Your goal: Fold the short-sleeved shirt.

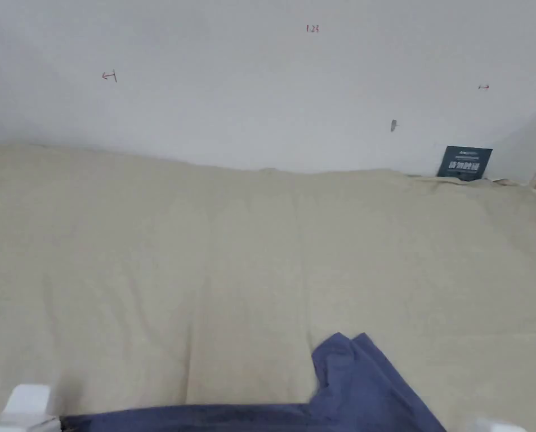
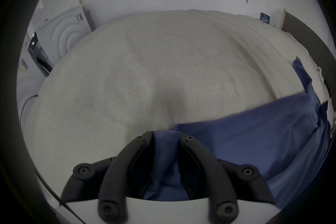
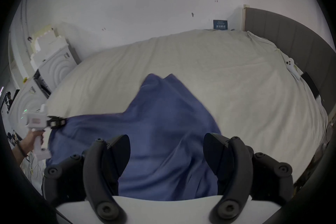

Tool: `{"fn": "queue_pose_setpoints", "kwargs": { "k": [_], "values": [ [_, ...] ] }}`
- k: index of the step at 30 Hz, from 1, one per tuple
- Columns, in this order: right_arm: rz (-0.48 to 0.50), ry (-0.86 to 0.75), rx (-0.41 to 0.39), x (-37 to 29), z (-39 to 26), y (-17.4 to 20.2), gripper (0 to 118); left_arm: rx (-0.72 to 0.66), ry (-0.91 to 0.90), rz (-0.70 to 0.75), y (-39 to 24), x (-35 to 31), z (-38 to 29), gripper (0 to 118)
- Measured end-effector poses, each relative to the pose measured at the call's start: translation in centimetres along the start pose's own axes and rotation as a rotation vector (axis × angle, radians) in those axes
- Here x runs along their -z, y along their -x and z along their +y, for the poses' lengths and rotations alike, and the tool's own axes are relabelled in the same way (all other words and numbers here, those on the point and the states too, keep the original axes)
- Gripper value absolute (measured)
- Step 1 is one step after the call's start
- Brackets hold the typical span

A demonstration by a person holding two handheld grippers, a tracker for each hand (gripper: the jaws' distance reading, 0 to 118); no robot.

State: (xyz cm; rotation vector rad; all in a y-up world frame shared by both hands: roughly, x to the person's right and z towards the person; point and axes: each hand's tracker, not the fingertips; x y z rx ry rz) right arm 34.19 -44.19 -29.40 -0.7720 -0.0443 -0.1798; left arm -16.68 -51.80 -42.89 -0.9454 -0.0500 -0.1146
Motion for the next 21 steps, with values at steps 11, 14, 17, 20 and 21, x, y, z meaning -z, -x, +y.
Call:
{"fn": "queue_pose_setpoints", "kwargs": {
  "k": [11,14,17,20,21],
  "values": [
    [-0.155,0.230,-0.033,12.3,3.6,-4.9,56,0.037,0.056,-0.024,0.3,0.2,1.1,27],
    [-0.056,0.224,-0.019,11.7,3.2,-4.7,2,0.055,0.036,0.010,-0.5,-0.1,0.7,27],
    [-0.060,0.189,-0.034,10.2,3.4,-4.9,2,0.059,-0.031,-0.040,0.6,-2.1,0.5,17],
    [0.053,0.127,0.056,7.2,3.4,-5.8,1,-0.133,-0.073,-0.215,3.7,-5.4,-0.2,7],
    [0.069,0.096,0.060,5.9,3.2,-5.9,1,-0.190,-0.097,-0.243,4.6,-6.7,-0.9,7]
  ]
}}
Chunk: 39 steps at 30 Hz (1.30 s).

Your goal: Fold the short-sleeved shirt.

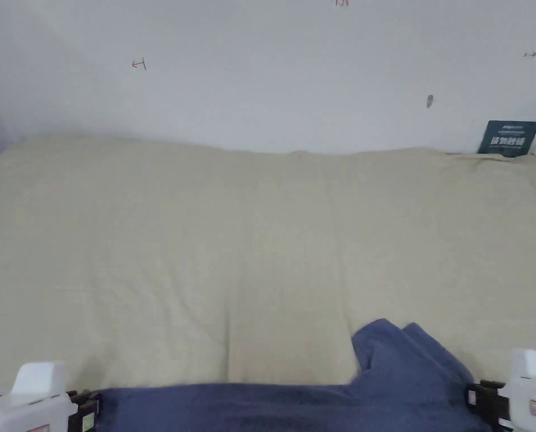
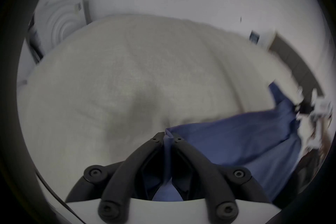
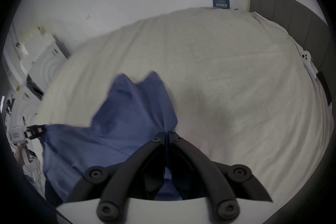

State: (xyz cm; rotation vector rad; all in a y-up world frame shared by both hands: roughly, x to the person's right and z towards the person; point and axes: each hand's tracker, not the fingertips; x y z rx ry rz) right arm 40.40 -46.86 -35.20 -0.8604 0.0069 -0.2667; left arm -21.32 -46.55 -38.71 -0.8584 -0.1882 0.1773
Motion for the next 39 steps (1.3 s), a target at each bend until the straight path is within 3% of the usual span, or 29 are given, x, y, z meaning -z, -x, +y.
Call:
{"fn": "queue_pose_setpoints", "kwargs": {
  "k": [3,11,16,23,24,25,26,28,29,30,34,39],
  "values": [
    [0.019,-0.054,0.009,-4.5,-1.7,0.1,1,-0.023,-0.077,-0.089,1.4,-4.7,-1.9,7],
    [0.029,-0.068,0.053,-14.0,-11.2,-0.1,1,-0.092,-0.061,-0.146,3.4,-13.0,-10.7,6],
    [-0.021,0.013,0.101,-12.8,-14.8,-0.9,1,-0.074,0.080,-0.133,3.0,-12.3,-14.5,6],
    [-0.054,0.066,0.093,-9.5,-15.0,-1.2,2,-0.066,0.138,-0.089,3.2,-9.3,-15.8,6],
    [-0.072,0.058,0.063,-9.5,-14.9,-0.8,2,-0.062,0.142,-0.088,3.1,-9.4,-15.6,7],
    [-0.081,0.045,0.026,-9.7,-14.9,-0.3,4,-0.055,0.139,-0.087,3.0,-9.6,-15.5,12],
    [-0.096,0.041,-0.014,-10.2,-14.9,0.2,13,-0.051,0.138,-0.082,2.9,-10.2,-15.5,26],
    [-0.163,-0.047,-0.088,-12.5,-15.2,1.0,49,-0.046,0.082,-0.067,3.2,-12.5,-15.2,68],
    [-0.192,-0.081,-0.120,-13.7,-15.2,1.6,63,-0.028,0.050,-0.046,3.1,-13.9,-14.9,84],
    [-0.201,-0.128,-0.157,-15.2,-15.1,2.3,68,-0.022,-0.013,-0.018,3.0,-15.8,-14.5,90],
    [-0.067,-0.314,-0.081,-20.5,-14.1,4.8,74,-0.067,-0.256,-0.049,1.5,-21.6,-11.0,92],
    [0.022,-0.462,-0.044,-23.5,-12.1,9.9,75,0.050,-0.499,-0.076,-3.9,-25.3,-7.6,92]
  ]
}}
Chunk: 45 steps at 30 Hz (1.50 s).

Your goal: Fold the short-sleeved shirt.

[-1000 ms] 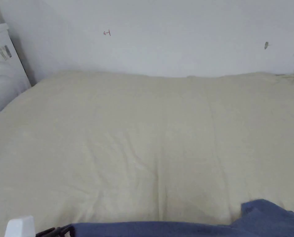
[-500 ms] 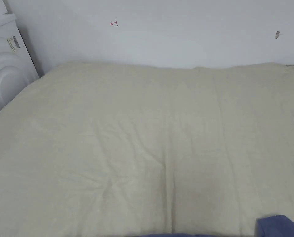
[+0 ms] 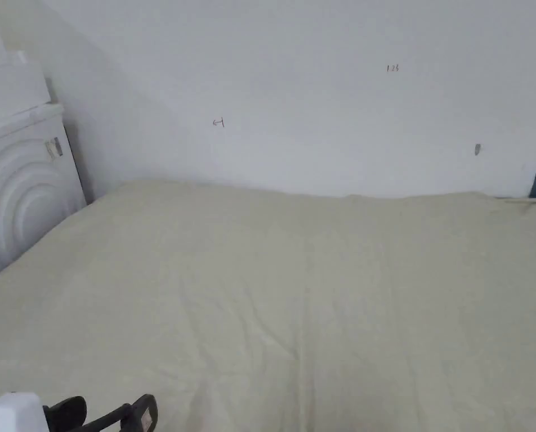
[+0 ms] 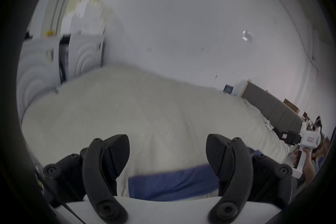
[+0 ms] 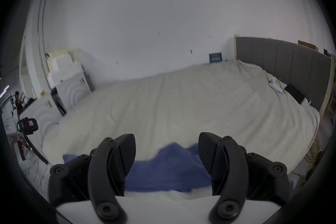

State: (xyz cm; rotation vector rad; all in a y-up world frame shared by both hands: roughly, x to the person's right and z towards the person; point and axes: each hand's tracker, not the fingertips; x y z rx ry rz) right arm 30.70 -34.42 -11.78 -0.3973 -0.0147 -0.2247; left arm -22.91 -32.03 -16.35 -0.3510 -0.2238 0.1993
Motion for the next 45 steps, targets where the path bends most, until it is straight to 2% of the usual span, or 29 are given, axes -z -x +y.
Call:
{"fn": "queue_pose_setpoints", "kwargs": {
  "k": [3,6,8,12,13,14,15,16,17,18,19,21,24,27,29,31,32,34,35,37,38,39,40,41,45],
  "values": [
    [0.010,-0.109,-0.061,-0.4,0.8,3.5,75,0.071,-0.109,0.021,-3.5,0.5,0.7,92],
    [-0.025,-0.129,-0.137,-0.4,1.0,6.3,75,0.142,-0.147,0.046,-6.0,1.1,0.4,92],
    [-0.008,-0.115,-0.192,0.3,-0.1,6.3,75,0.167,-0.129,0.035,-7.0,1.6,0.1,92],
    [-0.002,-0.109,-0.203,0.5,-1.0,7.7,75,0.172,-0.107,0.016,-8.0,1.9,-0.7,87],
    [0.004,-0.104,-0.205,0.5,-1.2,7.8,74,0.172,-0.103,0.018,-8.2,1.9,-1.0,81],
    [0.003,-0.099,-0.207,0.5,-1.4,7.9,70,0.169,-0.103,0.020,-8.2,1.7,-1.2,62],
    [0.005,-0.095,-0.208,0.4,-1.6,8.0,59,0.171,-0.102,0.020,-8.1,1.6,-1.4,38],
    [0.004,-0.095,-0.208,0.4,-1.8,8.2,42,0.175,-0.099,0.025,-8.1,1.6,-1.6,18],
    [0.002,-0.095,-0.207,0.4,-2.0,8.2,14,0.174,-0.094,0.025,-7.9,1.5,-1.8,11],
    [0.000,-0.089,-0.208,0.5,-2.1,8.1,3,0.170,-0.084,0.032,-7.5,1.4,-1.9,7],
    [-0.002,-0.083,-0.205,0.5,-2.2,8.0,2,0.150,-0.071,0.020,-7.0,1.3,-1.9,2],
    [0.058,-0.048,-0.142,0.7,-2.2,7.8,2,0.092,-0.057,0.011,-6.0,1.2,-2.3,0],
    [0.047,-0.051,-0.126,0.8,-2.2,7.8,2,0.082,-0.022,0.003,-4.4,1.4,-2.7,0],
    [0.051,-0.050,-0.115,0.6,-2.1,7.3,2,-0.002,0.040,0.010,-0.7,1.9,-3.4,0],
    [0.050,-0.045,-0.102,0.5,-2.1,7.3,2,0.019,0.070,0.020,1.2,1.9,-4.0,0],
    [0.047,-0.032,-0.092,0.8,-2.3,7.1,2,0.023,0.108,0.004,3.1,2.1,-4.7,0],
    [0.050,-0.019,-0.083,0.8,-2.4,7.3,2,-0.011,0.158,-0.049,4.4,2.5,-5.1,0],
    [0.064,0.002,-0.061,1.0,-2.7,7.2,2,-0.059,0.197,-0.066,6.8,3.1,-6.1,0],
    [0.070,0.010,-0.051,1.1,-2.8,7.2,2,-0.090,0.210,-0.119,7.9,3.4,-6.6,6],
    [0.076,0.030,-0.044,1.3,-3.2,7.3,2,-0.195,0.270,-0.175,10.8,4.3,-7.6,26],
    [0.074,0.039,-0.050,1.4,-3.3,7.4,2,-0.254,0.305,-0.217,12.3,4.9,-8.2,47],
    [0.069,0.047,-0.058,1.6,-3.4,7.5,2,-0.303,0.325,-0.251,14.1,5.6,-9.0,62],
    [0.069,0.057,-0.062,1.7,-3.6,7.4,2,-0.339,0.318,-0.274,15.3,6.1,-9.6,71],
    [0.069,0.066,-0.059,1.8,-3.7,7.5,2,-0.394,0.364,-0.308,16.5,6.7,-10.2,77],
    [0.080,0.093,-0.032,2.3,-4.0,7.6,2,-0.510,0.452,-0.365,19.8,9.4,-12.8,78]
  ]
}}
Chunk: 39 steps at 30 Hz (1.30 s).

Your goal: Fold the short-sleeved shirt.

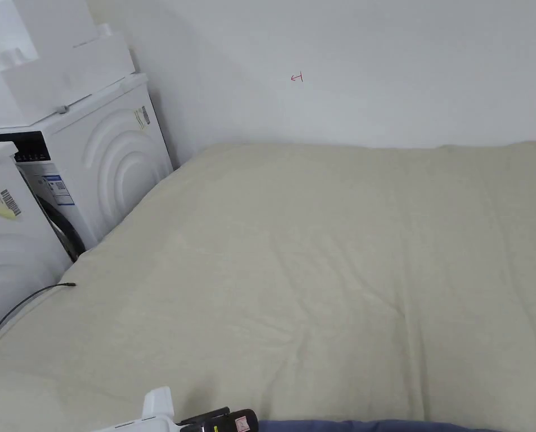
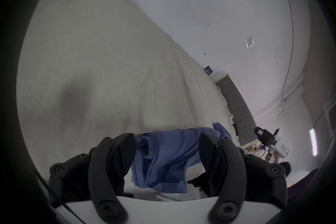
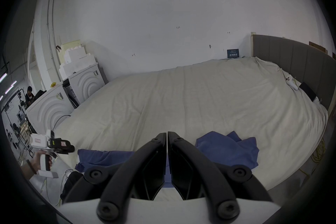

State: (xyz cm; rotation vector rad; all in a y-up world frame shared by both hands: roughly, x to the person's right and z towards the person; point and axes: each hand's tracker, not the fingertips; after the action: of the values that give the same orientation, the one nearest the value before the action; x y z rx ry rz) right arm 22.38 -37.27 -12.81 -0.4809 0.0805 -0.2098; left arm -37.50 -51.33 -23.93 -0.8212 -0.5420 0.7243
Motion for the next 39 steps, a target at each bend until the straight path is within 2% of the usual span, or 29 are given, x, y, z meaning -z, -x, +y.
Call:
{"fn": "queue_pose_setpoints", "kwargs": {
  "k": [3,7,9,11,13,17,19,21,24,25,27,30,32,35,37,39],
  "values": [
    [-0.007,0.017,0.000,0.2,-0.2,0.2,2,-0.093,0.073,-0.059,2.0,1.7,-0.2,78],
    [-0.018,0.036,0.004,0.4,-0.3,0.2,2,-0.119,0.161,-0.082,3.2,3.9,-0.9,78],
    [-0.016,0.045,0.015,0.6,-0.4,0.2,2,-0.131,0.108,-0.128,3.3,3.8,-0.6,78],
    [-0.015,0.049,0.018,0.7,-0.5,0.2,2,-0.199,0.105,-0.126,2.1,4.1,-0.9,78],
    [-0.015,0.057,0.016,1.1,-0.6,0.3,2,-0.168,0.119,-0.146,2.0,4.2,-0.8,76],
    [0.001,0.075,0.028,1.5,-1.0,0.5,2,-0.122,0.128,-0.101,-0.8,5.1,-1.3,64],
    [0.007,0.079,0.035,1.6,-1.1,0.5,2,-0.079,0.169,-0.031,0.1,5.9,-0.1,51],
    [0.006,0.082,0.032,1.6,-1.2,0.5,2,-0.068,0.137,-0.009,-0.2,6.0,0.3,29],
    [-0.004,0.084,0.025,1.2,-1.3,0.3,2,-0.072,0.057,0.024,-0.5,5.9,0.6,16],
    [-0.006,0.083,0.027,1.1,-1.3,0.1,2,-0.076,0.032,0.072,-0.5,5.8,1.0,14],
    [-0.014,0.083,0.037,0.8,-1.2,-0.2,2,-0.095,0.019,0.044,0.1,5.1,1.6,11],
    [-0.027,0.083,0.052,0.6,-1.4,-0.7,2,-0.085,-0.016,0.077,1.0,4.0,3.3,9],
    [-0.030,0.082,0.060,0.6,-1.5,-1.1,2,-0.077,-0.019,0.164,1.5,3.0,4.5,9],
    [-0.038,0.081,0.079,0.4,-1.8,-1.5,2,-0.070,-0.031,0.219,3.0,1.1,6.1,9],
    [-0.039,0.081,0.099,0.4,-2.1,-1.8,2,-0.053,-0.058,0.228,1.9,0.6,6.4,9],
    [-0.041,0.082,0.121,0.4,-2.4,-2.1,2,0.010,-0.093,0.214,-3.5,0.6,5.6,9]
  ]
}}
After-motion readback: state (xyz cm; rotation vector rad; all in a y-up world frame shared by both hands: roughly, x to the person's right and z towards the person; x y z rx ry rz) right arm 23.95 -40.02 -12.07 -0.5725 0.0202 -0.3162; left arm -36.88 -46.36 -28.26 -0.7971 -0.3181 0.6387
